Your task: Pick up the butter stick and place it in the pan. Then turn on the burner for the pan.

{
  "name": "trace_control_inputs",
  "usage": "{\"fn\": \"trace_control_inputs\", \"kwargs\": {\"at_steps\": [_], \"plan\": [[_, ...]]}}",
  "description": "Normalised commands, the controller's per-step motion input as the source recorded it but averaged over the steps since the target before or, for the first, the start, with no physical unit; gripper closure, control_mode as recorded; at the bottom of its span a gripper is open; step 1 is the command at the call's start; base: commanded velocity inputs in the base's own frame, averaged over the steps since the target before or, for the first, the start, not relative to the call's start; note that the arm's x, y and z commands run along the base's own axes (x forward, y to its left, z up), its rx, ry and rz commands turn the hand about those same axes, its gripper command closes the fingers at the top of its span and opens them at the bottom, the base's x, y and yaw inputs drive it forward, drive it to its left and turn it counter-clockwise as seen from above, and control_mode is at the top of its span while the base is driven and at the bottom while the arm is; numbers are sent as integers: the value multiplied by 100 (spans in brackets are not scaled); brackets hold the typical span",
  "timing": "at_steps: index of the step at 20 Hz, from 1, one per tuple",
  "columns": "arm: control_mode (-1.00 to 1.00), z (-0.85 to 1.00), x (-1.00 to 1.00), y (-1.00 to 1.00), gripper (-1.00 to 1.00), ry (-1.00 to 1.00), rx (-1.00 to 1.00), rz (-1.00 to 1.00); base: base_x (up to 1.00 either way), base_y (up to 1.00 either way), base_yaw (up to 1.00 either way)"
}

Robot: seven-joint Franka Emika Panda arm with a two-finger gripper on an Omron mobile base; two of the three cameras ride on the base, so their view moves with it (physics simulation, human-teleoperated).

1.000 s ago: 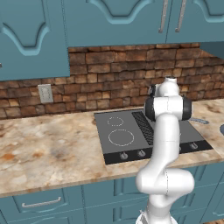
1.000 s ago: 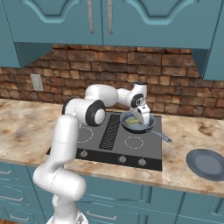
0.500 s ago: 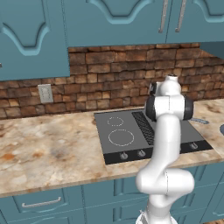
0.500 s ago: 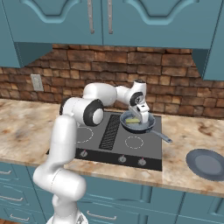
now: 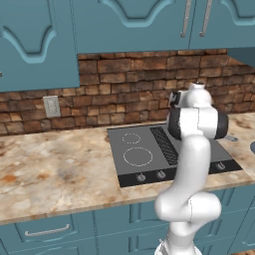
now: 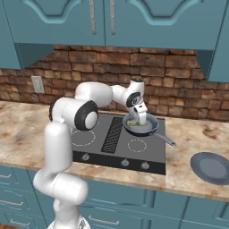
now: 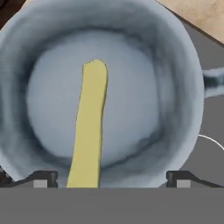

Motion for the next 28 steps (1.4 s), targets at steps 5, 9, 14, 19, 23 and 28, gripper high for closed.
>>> {"fn": "trace_control_inputs", "kwargs": {"at_steps": [5, 9, 14, 19, 23, 28], "plan": [[-100, 32, -57, 26, -100, -13, -2, 0, 0, 0, 0], [-100, 36, -61, 18, -100, -12, -4, 2, 0, 0, 0], [-100, 31, -73, 13, -100, -4, -3, 0, 0, 0, 0], [-100, 39, -76, 11, -100, 0, -1, 0, 0, 0, 0], [-100, 59, -73, 15, -100, 2, 0, 0, 0, 0, 0], [-100, 49, -59, 22, -100, 9, 0, 0, 0, 0, 0]]}}
